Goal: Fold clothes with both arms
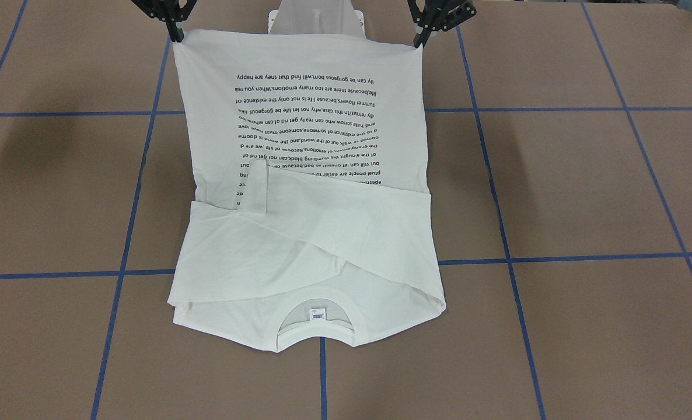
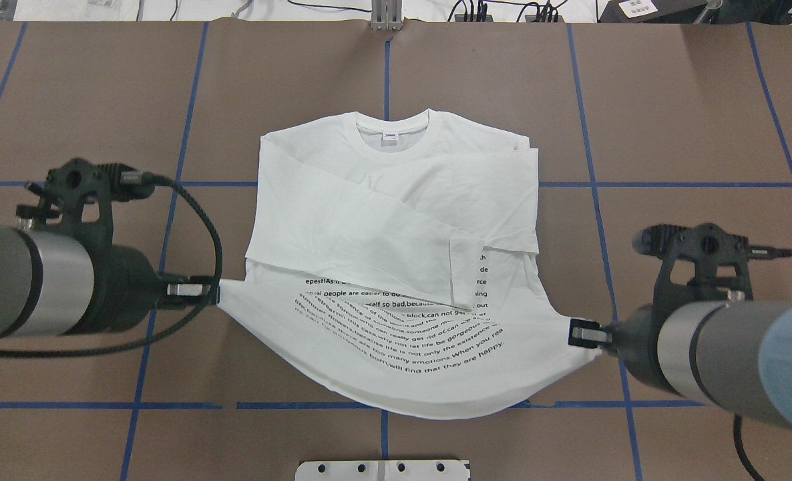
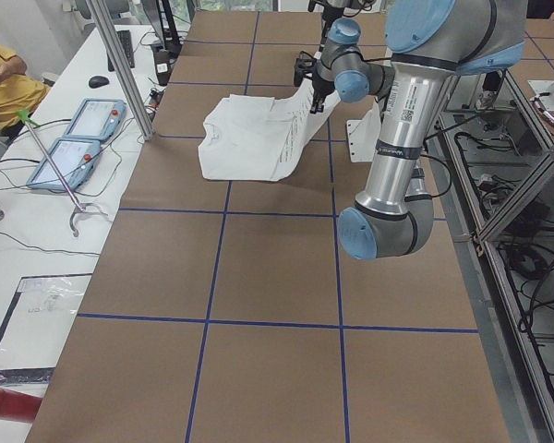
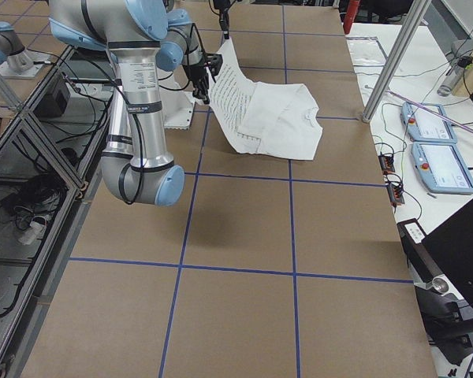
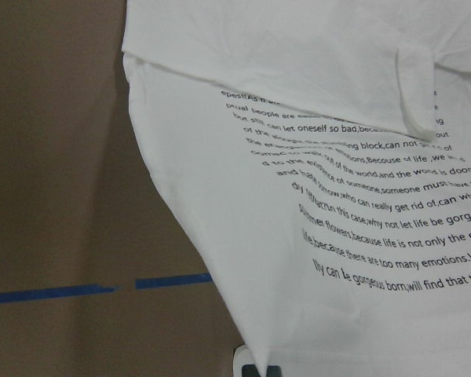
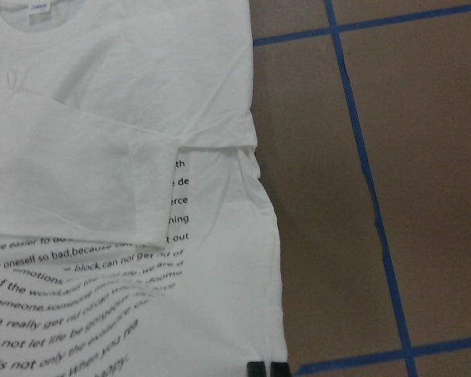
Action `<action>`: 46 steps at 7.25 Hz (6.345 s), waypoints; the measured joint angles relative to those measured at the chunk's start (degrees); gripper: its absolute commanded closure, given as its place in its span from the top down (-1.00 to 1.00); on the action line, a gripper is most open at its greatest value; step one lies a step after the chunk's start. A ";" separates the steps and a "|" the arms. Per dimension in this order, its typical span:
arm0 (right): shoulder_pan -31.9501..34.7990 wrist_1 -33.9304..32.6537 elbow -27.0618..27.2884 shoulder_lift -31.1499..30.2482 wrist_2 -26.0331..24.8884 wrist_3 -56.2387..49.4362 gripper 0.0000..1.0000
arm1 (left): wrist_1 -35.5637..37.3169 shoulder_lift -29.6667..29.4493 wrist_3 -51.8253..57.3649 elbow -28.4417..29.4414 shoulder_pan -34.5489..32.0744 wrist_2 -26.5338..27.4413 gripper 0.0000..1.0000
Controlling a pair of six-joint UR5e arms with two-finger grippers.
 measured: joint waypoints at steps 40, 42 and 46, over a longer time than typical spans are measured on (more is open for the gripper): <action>22.54 34.38 -55.54 18.92 7.19 -21.36 0.97 | -52.75 -23.20 33.47 86.43 -25.47 10.09 1.00; 20.23 41.34 -65.56 26.19 5.70 -12.61 0.60 | -54.29 -19.13 34.19 80.69 -26.37 4.64 1.00; 14.35 55.17 -90.54 41.90 -4.28 -1.15 0.25 | -54.47 -14.17 33.58 73.79 -26.68 3.16 1.00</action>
